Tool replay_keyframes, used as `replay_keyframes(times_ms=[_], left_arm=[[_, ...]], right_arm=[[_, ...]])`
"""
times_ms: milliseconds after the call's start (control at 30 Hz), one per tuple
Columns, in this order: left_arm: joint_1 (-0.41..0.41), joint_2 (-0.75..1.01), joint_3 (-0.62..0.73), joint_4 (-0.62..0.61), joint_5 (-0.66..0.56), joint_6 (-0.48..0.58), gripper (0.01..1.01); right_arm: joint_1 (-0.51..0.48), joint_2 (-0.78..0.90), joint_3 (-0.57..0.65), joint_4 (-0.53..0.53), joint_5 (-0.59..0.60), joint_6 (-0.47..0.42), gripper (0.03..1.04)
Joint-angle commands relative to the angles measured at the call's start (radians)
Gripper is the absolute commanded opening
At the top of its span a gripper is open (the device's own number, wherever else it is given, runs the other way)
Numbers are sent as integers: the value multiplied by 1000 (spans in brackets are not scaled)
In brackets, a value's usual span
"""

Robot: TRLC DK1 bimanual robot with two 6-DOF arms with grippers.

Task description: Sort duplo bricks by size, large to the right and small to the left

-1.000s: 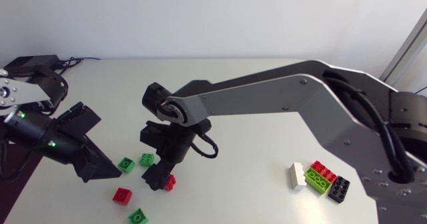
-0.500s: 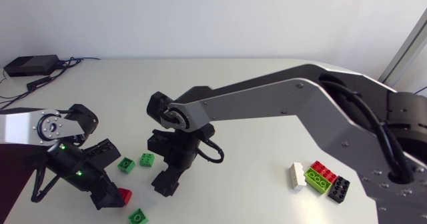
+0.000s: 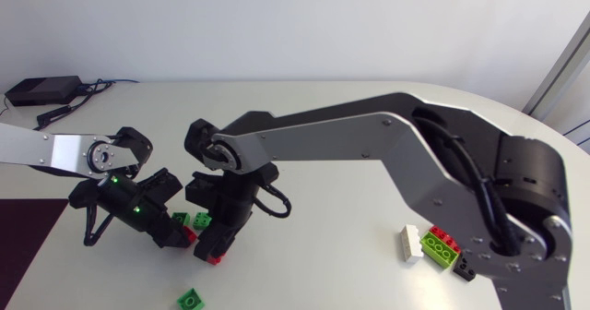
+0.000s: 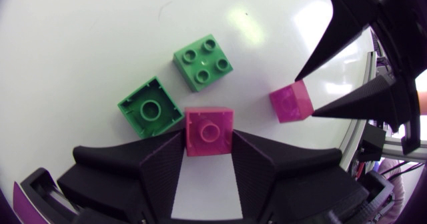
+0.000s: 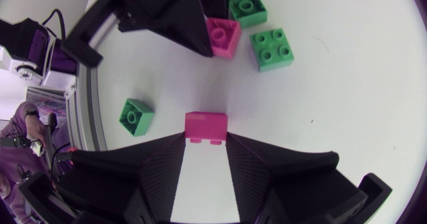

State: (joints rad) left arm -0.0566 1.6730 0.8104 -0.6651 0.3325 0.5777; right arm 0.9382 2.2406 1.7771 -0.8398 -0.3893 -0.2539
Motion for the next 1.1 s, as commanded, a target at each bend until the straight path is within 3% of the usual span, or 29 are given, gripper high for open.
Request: replay_keyframes(times_ms=[0,133,167,200,233,300,367,600,733,867,933,1000,1067], left_arm=[[-5,-6,35,-8,28,-39,287],[32,-176,52,-37,65,-62,338],[38,-205,50,-47,66,-62,375],[51,-233,49,-64,66,-61,415],[67,-269,39,-79,88,-53,531],[80,-337,7,-87,99,-35,785],[92,-387,-24,-83,120,-13,985],[89,-243,-24,-56,123,-1,987],[104,-262,-20,-59,123,-1,987],[147,-297,-20,-74,122,7,987],[181,-309,-20,-90,122,28,987],[218,-311,-17,-100,122,50,987],[250,-309,-14,-103,123,70,987]], right_arm=[[10,68,61,-30,0,5,330],[11,108,120,-36,0,4,336],[11,111,125,-38,0,7,407],[11,105,116,-39,0,5,605],[11,80,87,-30,0,2,831],[11,2,-4,16,4,-2,1000],[13,-79,-96,54,15,-13,1000],[56,-225,-271,88,36,-10,998],[132,-242,-288,80,38,-1,979],[160,-185,-229,42,24,-4,779],[165,-167,-209,16,4,-35,731],[172,-153,-197,-2,-25,-71,607],[188,-122,-168,-35,-46,-114,580]])
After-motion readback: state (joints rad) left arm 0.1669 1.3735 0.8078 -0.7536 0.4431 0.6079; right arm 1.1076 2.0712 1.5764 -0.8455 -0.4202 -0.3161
